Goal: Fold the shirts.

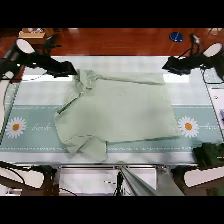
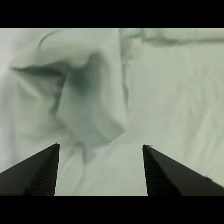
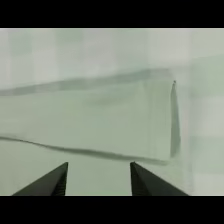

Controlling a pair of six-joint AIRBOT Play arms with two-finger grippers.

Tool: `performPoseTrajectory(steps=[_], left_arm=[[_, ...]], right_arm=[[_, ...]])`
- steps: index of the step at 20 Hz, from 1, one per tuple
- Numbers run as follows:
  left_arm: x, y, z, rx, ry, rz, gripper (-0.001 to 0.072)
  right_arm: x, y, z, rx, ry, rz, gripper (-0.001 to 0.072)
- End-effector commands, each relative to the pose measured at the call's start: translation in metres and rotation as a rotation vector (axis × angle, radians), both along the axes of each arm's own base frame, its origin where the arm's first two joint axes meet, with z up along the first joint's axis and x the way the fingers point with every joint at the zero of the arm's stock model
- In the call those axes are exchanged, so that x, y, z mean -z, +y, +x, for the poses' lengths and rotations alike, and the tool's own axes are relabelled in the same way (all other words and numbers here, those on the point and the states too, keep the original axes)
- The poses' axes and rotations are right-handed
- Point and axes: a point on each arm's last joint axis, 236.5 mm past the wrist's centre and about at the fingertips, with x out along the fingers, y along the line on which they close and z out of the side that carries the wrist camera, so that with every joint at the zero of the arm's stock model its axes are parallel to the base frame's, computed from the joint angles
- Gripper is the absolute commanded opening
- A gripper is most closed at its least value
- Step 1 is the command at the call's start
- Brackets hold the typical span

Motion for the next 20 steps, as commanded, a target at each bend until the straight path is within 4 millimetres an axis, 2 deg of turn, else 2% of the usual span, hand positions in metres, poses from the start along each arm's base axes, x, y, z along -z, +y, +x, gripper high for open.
performPoseTrajectory(steps=[1, 2, 3, 4, 6, 8, 9, 11, 13, 14, 16, 17, 20], left_arm=[[-0.02, 0.051, -0.039, 0.011, 0.14, 0.031, 0.061], [-0.025, 0.066, -0.056, -0.029, 0.199, 0.017, 0.0609], [-0.029, 0.078, -0.074, -0.071, 0.25, -0.005, 0.0609], [-0.029, 0.084, -0.091, -0.092, 0.272, -0.016, 0.0609], [-0.016, 0.087, -0.138, -0.112, 0.325, -0.032, 0.0609], [0.011, 0.079, -0.197, -0.112, 0.39, -0.052, 0.0609], [0.027, 0.075, -0.228, -0.128, 0.43, -0.067, 0.061], [0.053, 0.065, -0.275, -0.191, 0.486, -0.117, 0.0609], [0.063, 0.05, -0.3, -0.217, 0.478, -0.225, 0.0609], [0.067, 0.05, -0.307, -0.25, 0.477, -0.248, 0.0609], [0.076, 0.055, -0.313, -0.297, 0.478, -0.264, 0.0609], [0.079, 0.056, -0.315, -0.293, 0.478, -0.268, 0.0609], [0.089, 0.054, -0.317, -0.291, 0.488, -0.265, 0.0609]], right_arm=[[-0.032, -0.038, -0.042, -0.143, 0.048, -0.142, 0.0473], [-0.032, -0.069, -0.068, -0.156, 0.128, -0.252, 0.0469], [-0.03, -0.105, -0.094, -0.077, 0.22, -0.325, 0.0405], [-0.027, -0.126, -0.11, 0.008, 0.259, -0.322, 0.037], [-0.009, -0.132, -0.146, 0.058, 0.311, -0.219, 0.0379], [0.016, -0.123, -0.178, 0.086, 0.338, -0.087, 0.0432], [0.028, -0.118, -0.195, 0.103, 0.357, -0.03, 0.0432], [0.049, -0.11, -0.221, 0.14, 0.388, 0.051, 0.0432], [0.057, -0.098, -0.234, 0.149, 0.379, 0.117, 0.0432], [0.057, -0.092, -0.234, 0.144, 0.359, 0.141, 0.0432], [0.053, -0.081, -0.231, 0.114, 0.313, 0.17, 0.0446], [0.051, -0.076, -0.229, 0.1, 0.298, 0.187, 0.0476], [0.049, -0.074, -0.228, 0.083, 0.287, 0.191, 0.0476]])
